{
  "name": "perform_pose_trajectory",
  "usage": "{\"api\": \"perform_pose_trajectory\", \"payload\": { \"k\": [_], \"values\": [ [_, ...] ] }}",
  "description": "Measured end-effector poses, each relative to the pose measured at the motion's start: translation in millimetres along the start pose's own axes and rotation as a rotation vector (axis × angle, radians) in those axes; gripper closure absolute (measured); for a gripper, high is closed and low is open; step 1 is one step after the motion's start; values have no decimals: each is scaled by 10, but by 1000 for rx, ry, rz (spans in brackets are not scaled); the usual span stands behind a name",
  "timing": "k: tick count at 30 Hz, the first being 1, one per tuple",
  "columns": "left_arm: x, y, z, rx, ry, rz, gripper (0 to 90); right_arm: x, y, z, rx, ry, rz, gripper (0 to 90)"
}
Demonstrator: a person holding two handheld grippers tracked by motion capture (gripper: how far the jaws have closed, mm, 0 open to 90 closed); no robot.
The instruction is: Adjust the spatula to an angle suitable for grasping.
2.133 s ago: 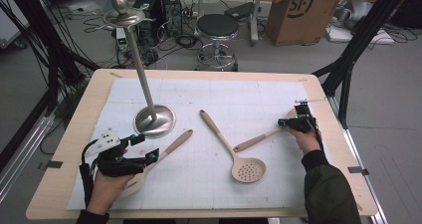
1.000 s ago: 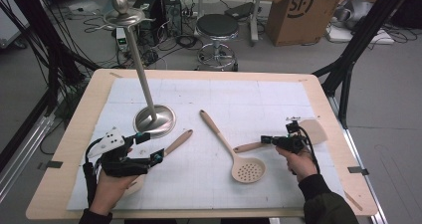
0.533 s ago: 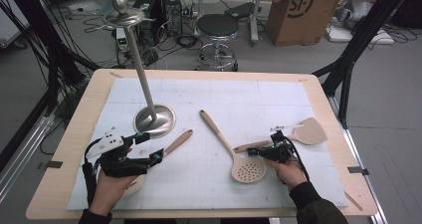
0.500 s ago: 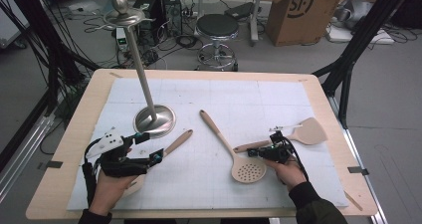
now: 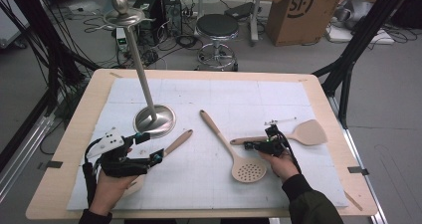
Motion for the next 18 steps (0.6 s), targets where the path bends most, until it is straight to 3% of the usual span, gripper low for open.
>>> {"api": "perform_pose_trajectory", "payload": {
  "k": [1, 4, 6, 15, 18],
  "values": [
    [1, 1, 0, 0, 0, 1, 223, 20, -34, -64, -13, 18, 30, 898],
    [-5, 15, -1, 1, -1, -4, 223, 56, -68, -122, -10, 19, 39, 898],
    [-14, 30, 1, 1, 1, -6, 223, 135, -118, -217, 1, -6, 52, 898],
    [-61, 77, 13, 5, 12, -13, 223, 328, -140, -336, 79, -94, 37, 898],
    [-62, 70, 9, 8, 14, -11, 223, 377, -120, -370, 90, -89, 75, 899]
  ]
}}
Point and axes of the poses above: each handheld gripper's, and its own axes: y roughly backward along the jaws, z roughly out of its underside, x roughly to its right, the point moved 6 cm from there along -y, roughly forward along the jaws, and after that the axes turned 3 degrees about -z, right-handed, at the moved point
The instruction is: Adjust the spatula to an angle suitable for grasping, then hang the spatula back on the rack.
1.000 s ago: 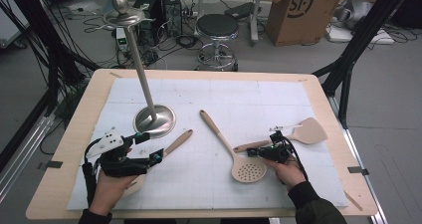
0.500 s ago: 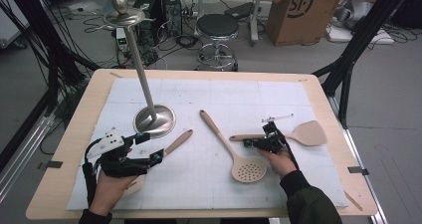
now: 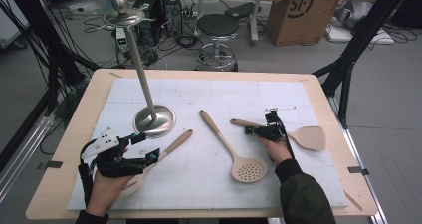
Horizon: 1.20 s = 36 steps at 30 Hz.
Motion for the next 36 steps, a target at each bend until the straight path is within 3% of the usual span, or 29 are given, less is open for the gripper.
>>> {"api": "perform_pose_trajectory", "payload": {
  "k": [2, 4, 6, 9, 14, 17, 21, 26, 31, 36],
  "values": [
    [-1, -9, -3, 0, -2, -2, 223, 31, 8, -31, 10, 6, 29, 899],
    [0, -18, -8, 2, -1, -3, 223, 54, 17, -36, 18, -22, 25, 898],
    [2, -27, -9, 0, -3, -1, 223, 55, 53, -26, 12, -25, 28, 896],
    [4, -42, -6, -1, -1, 0, 224, 31, 179, -42, 45, -31, 4, 894],
    [14, -65, -3, -3, -3, 5, 225, 38, 443, -93, 123, -54, -25, 758],
    [23, -76, -8, -2, -3, 7, 225, 88, 539, -93, 129, -42, 1, 604],
    [38, -92, -8, -3, -5, 10, 225, 161, 648, -90, 122, -19, 55, 515],
    [41, -102, -6, -5, -5, 11, 226, 270, 766, -105, 102, 13, 113, 480],
    [34, -102, -4, -7, -6, 8, 226, 412, 770, -77, 29, 41, 159, 445],
    [35, -107, 0, -11, -9, 9, 225, 503, 770, -64, -4, 52, 187, 451]
  ]
}}
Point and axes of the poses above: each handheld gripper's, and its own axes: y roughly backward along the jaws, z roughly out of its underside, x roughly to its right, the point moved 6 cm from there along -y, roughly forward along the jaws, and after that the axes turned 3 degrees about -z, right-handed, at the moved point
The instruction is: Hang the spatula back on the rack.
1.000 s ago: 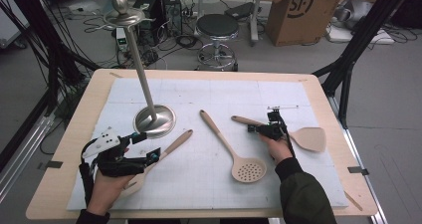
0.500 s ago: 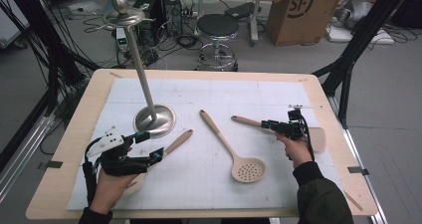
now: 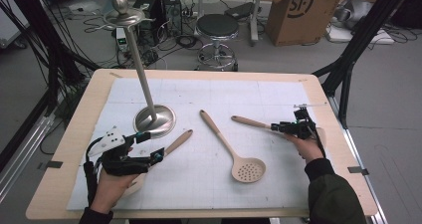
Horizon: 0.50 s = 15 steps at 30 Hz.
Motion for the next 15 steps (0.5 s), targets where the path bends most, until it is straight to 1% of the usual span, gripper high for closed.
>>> {"api": "perform_pose_trajectory", "payload": {
  "k": [2, 4, 6, 7, 11, 13, 15],
  "values": [
    [1, 1, -2, 2, 2, 0, 225, 10, -18, 15, -21, 8, -1, 454],
    [1, 5, -3, 2, 4, 1, 225, 13, -40, 32, -41, 26, 7, 453],
    [2, 5, -3, 3, 4, 1, 225, 7, -54, 33, -45, 50, 19, 451],
    [3, 5, -3, 3, 3, 3, 226, -1, -57, 37, -52, 51, 25, 453],
    [7, 4, 0, -2, 1, 3, 226, 15, -99, 44, -72, 84, 47, 474],
    [9, 9, 1, -3, 2, 1, 226, 21, -108, 45, -75, 67, 45, 483],
    [7, 13, 1, -4, 1, 2, 225, 18, -108, 45, -82, 75, 49, 491]
  ]
}}
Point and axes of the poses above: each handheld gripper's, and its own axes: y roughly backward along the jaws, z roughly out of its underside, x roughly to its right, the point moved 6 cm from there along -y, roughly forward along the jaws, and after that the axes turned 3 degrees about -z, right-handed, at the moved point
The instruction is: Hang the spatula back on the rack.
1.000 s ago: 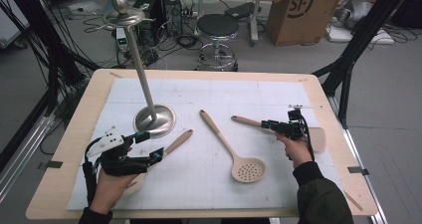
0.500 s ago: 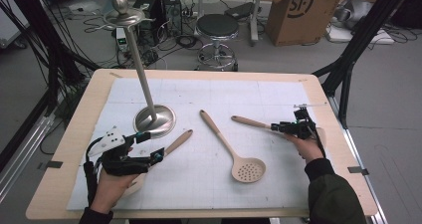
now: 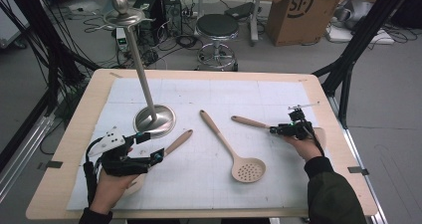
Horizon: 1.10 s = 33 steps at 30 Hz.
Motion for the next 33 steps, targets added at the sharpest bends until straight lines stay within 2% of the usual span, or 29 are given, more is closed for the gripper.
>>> {"api": "perform_pose_trajectory", "payload": {
  "k": [3, 6, 9, 11, 13, 15, 19, 20, 22, 24, 27, 32, 33],
  "values": [
    [0, 2, 1, 0, 1, -2, 226, -19, 1, -6, -29, 37, 12, 497],
    [4, 4, 1, 1, -1, -1, 225, -51, 9, -10, -70, 94, 29, 506],
    [11, -2, 6, -3, -3, 1, 226, -83, -9, -8, -112, 168, 87, 520],
    [15, -2, 7, -6, -6, 3, 226, -105, -21, -4, -125, 187, 114, 541],
    [14, -3, 8, -6, -6, 2, 226, -108, -23, -5, -129, 206, 120, 560],
    [14, -4, 5, -1, -1, 2, 226, -121, -20, -7, -135, 205, 119, 616],
    [10, -3, 7, -3, 1, -1, 226, -146, -7, -18, -168, 187, 91, 785],
    [11, -4, 6, -2, -1, 1, 226, -147, -2, -21, -179, 158, 83, 786],
    [10, -1, 7, -3, -1, 0, 226, -146, -1, -25, -189, 145, 74, 787],
    [7, 2, 8, -5, 0, 1, 226, -139, 1, -26, -187, 133, 74, 788],
    [1, 8, 7, -2, 2, -1, 226, -131, 14, -26, -172, 85, 46, 788],
    [0, 16, 11, -3, 1, -4, 226, -158, 64, -58, -92, 61, -10, 787],
    [3, 18, 12, -4, 2, -6, 226, -167, 72, -73, -75, 59, -36, 787]
  ]
}}
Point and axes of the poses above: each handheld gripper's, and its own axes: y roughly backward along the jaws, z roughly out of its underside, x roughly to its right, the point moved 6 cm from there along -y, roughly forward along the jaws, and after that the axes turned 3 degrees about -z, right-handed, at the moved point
